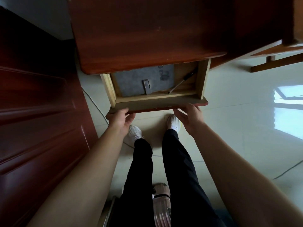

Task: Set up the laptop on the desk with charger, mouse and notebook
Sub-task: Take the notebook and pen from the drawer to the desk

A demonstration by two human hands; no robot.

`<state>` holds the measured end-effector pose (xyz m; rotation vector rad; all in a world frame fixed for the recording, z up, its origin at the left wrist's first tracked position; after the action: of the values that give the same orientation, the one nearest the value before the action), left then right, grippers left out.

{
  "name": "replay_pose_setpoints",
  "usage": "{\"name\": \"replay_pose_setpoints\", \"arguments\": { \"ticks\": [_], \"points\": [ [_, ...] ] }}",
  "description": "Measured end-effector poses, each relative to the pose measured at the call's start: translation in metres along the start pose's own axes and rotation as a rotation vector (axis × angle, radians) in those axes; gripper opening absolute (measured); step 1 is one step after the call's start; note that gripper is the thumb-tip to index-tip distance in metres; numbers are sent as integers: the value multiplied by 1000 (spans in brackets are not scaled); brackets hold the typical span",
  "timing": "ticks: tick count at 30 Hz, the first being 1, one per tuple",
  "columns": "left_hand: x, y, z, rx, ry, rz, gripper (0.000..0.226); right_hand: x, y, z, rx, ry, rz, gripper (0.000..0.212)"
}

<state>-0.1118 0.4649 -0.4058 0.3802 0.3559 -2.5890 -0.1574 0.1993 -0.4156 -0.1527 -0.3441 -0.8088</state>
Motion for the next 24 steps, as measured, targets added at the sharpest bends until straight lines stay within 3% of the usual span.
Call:
{"name": "replay_pose_setpoints", "arguments": {
  "ticks": [2, 4, 6, 7, 9, 11, 12, 15, 18, 21, 24],
  "points": [
    [0, 3, 0, -9, 10, -51, 38, 0, 3, -3, 1, 19, 67, 29],
    [-6, 3, -1, -105, 22, -149, 46, 4, 3, -7, -111, -1, 244, 32],
    [-21, -5, 5, -309, 81, -447, 67, 19, -4, -6, -367, -98, 495, 67],
    [-33, -6, 11, -395, 190, -658, 78, 31, -4, 2, -496, -192, 578, 86],
    [-60, 8, 28, -452, 628, -928, 79, 59, 9, 21, -629, -506, 673, 101],
    [-66, 34, 45, -314, 956, -1035, 62, 73, 35, 29, -506, -799, 824, 91],
    [-62, 43, 43, -209, 976, -1049, 59, 74, 48, 24, -395, -846, 883, 83],
    [-49, 57, 16, -50, 760, -1052, 72, 62, 67, -15, -126, -568, 950, 77],
    [-48, 53, -10, -26, 550, -917, 88, 55, 70, -47, -121, -266, 737, 91],
    [-47, 50, -26, 16, 432, -773, 95, 53, 72, -58, -164, -197, 621, 101],
    [-46, 54, -33, 41, 399, -706, 95, 48, 70, -64, -147, -201, 627, 94]
  ]
}}
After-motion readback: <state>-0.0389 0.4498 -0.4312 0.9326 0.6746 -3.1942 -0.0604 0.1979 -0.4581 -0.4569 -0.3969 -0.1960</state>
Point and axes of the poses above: each hand's wrist, its own z-axis away from the middle knuckle, its own y-axis out of the palm, x = y × z, the point moved 7 cm from there along -z, towards the middle knuckle, and after that the axes turned 1 degree about -z, right-handed, at the moved point
